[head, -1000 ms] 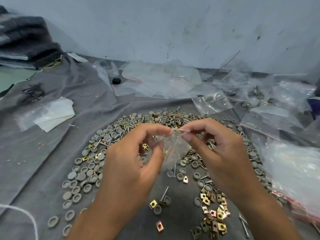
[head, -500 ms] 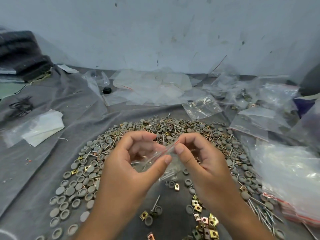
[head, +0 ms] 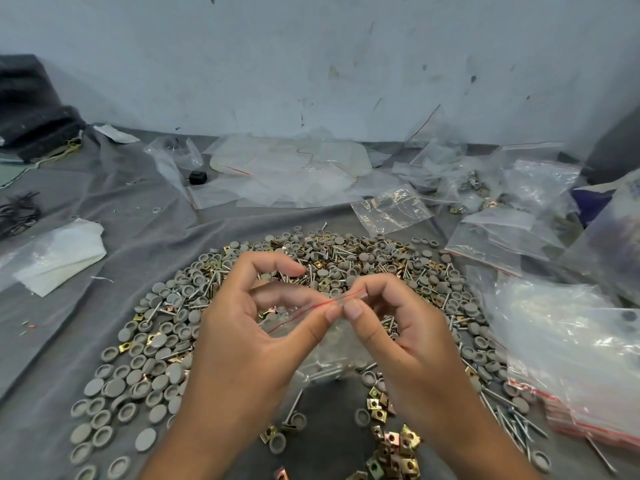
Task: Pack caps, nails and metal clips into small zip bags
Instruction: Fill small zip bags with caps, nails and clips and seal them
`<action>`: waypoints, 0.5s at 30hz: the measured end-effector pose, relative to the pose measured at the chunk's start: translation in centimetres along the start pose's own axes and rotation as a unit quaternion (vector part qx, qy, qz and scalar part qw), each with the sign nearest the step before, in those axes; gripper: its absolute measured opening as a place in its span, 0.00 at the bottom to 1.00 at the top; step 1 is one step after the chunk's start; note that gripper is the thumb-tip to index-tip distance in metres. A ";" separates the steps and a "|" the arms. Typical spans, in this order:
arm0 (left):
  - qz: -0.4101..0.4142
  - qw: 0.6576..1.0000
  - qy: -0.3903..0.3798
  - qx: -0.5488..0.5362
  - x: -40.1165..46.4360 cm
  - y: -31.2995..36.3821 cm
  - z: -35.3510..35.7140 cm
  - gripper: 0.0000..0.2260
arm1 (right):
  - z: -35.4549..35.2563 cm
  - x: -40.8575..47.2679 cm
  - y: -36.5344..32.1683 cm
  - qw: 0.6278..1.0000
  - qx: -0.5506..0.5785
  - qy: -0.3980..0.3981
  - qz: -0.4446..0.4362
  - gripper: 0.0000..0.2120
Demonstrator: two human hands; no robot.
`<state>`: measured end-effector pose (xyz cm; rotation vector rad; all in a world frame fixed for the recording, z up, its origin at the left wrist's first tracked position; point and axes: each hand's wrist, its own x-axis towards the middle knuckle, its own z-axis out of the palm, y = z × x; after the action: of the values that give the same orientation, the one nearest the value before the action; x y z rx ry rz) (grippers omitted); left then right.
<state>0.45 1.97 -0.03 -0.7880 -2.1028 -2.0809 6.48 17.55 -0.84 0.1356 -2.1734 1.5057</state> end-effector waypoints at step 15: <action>0.008 0.998 0.012 -0.059 0.5 -0.1 -0.4 0.17 | 0.2 0.2 0.4 0.998 0.055 0.022 0.015 0.05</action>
<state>-0.14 1.70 0.13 -0.7873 -1.9699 -2.2127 6.11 17.60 -1.18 0.1070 -2.0667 1.6302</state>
